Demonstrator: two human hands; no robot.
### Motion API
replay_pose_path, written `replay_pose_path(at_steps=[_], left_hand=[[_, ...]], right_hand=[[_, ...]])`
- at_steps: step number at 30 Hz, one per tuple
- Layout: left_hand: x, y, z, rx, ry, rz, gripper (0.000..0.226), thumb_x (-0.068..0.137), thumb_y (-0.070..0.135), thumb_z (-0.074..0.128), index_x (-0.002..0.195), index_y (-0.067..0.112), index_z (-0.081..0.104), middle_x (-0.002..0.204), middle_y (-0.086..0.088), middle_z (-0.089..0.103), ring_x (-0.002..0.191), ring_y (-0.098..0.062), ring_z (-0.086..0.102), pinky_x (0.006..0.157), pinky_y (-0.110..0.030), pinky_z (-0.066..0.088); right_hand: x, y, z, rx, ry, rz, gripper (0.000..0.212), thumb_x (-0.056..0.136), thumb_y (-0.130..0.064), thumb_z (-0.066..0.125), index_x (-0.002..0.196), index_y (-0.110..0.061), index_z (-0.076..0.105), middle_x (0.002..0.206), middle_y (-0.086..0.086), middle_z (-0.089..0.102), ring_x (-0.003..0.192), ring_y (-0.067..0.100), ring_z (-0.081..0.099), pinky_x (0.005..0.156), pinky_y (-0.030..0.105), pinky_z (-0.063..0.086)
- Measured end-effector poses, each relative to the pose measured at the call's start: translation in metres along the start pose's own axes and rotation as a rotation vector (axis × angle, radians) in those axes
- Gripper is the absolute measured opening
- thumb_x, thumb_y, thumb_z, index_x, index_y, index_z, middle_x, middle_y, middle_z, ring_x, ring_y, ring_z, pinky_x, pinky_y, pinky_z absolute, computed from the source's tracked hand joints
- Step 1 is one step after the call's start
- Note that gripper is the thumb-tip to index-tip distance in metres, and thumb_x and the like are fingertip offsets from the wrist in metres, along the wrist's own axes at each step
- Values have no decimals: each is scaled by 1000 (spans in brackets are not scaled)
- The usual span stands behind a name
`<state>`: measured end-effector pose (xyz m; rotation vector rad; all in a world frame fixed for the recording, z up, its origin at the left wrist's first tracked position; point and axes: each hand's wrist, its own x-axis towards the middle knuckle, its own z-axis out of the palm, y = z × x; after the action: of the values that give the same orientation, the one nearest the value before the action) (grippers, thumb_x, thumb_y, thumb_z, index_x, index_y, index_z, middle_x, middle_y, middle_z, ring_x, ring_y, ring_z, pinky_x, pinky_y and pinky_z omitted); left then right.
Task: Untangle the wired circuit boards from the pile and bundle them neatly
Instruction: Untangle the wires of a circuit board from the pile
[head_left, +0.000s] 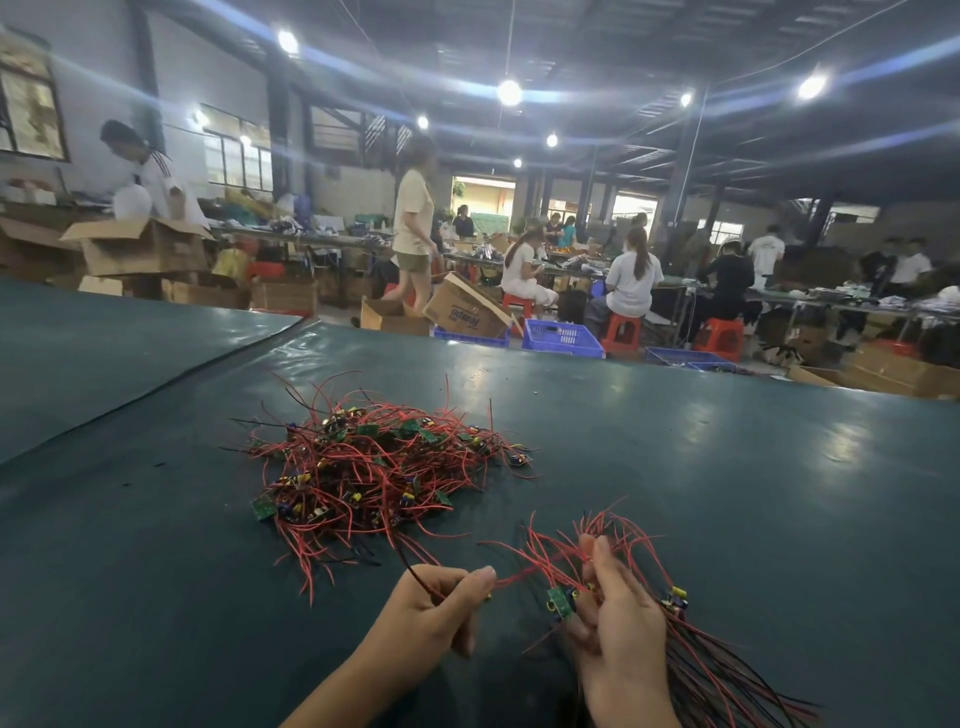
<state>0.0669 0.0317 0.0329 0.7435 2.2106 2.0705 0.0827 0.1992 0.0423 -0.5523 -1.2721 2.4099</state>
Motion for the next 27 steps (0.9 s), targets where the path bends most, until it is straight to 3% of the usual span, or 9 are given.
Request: replay_pose_path(at_steps=[3, 6, 8, 11, 14, 20, 22, 24, 27], left_hand=[[1, -2, 0, -6, 14, 4, 51, 87, 40, 55, 48, 7, 55, 44, -4, 54, 43, -14, 47, 53, -26, 40], [0, -4, 3, 3, -19, 18, 51, 92, 36, 57, 51, 6, 58, 46, -4, 55, 44, -14, 48, 53, -25, 41], [0, -5, 3, 12, -25, 27, 48, 92, 35, 57, 50, 13, 59, 46, -2, 56, 44, -12, 48, 53, -23, 41], [-1, -4, 3, 36, -32, 11, 48, 89, 40, 57, 47, 16, 56, 45, 0, 55, 44, -12, 46, 53, -24, 39], [-1, 0, 3, 33, -49, 6, 54, 83, 51, 56, 46, 11, 55, 44, -2, 54, 45, -14, 44, 55, -25, 38], [0, 5, -2, 5, -75, 44, 54, 79, 50, 57, 42, 11, 52, 40, -5, 51, 41, -13, 42, 55, -25, 39], [2, 10, -10, -71, 55, 23, 50, 72, 47, 63, 40, 11, 49, 38, -9, 49, 36, -13, 38, 49, -22, 35], [6, 11, -25, -150, 255, 9, 52, 74, 38, 71, 41, 9, 44, 40, -12, 48, 37, -16, 39, 52, -24, 37], [9, 10, -38, -199, 355, -23, 50, 84, 35, 56, 42, 10, 42, 44, -15, 47, 43, -19, 43, 57, -29, 38]], right_hand=[[-11, 13, 8, -261, -139, -14, 25, 79, -40, 71, 73, -16, 78, 46, -9, 43, 34, 7, 33, 34, 17, 31], [-23, 27, 19, -373, -285, -107, 22, 83, -27, 70, 64, -25, 79, 65, -3, 73, 59, 1, 65, 56, 10, 47], [-26, 32, 23, -391, -287, -106, 29, 88, -19, 66, 63, -26, 79, 72, 1, 76, 69, 5, 70, 63, 12, 50], [-21, 27, 20, -351, -163, -80, 29, 89, -20, 66, 64, -22, 79, 56, -4, 64, 51, 11, 54, 53, 21, 44], [-9, 13, 10, -196, -43, 6, 25, 90, -21, 65, 71, -13, 79, 45, -8, 41, 32, 4, 27, 33, 15, 24], [7, -14, -7, 39, 59, 20, 24, 96, -22, 56, 88, -5, 70, 55, -4, 40, 28, 1, 22, 28, 12, 19], [14, -25, -19, 160, 131, 0, 24, 99, -24, 50, 93, -6, 66, 62, -3, 37, 26, 1, 22, 28, 12, 16], [18, -32, -32, 161, 200, -60, 24, 99, -24, 51, 95, -5, 66, 64, -3, 38, 27, 1, 23, 28, 12, 16], [14, -29, -33, 85, 154, -160, 23, 96, -21, 56, 85, -5, 69, 62, -2, 49, 31, 1, 26, 30, 12, 18]])
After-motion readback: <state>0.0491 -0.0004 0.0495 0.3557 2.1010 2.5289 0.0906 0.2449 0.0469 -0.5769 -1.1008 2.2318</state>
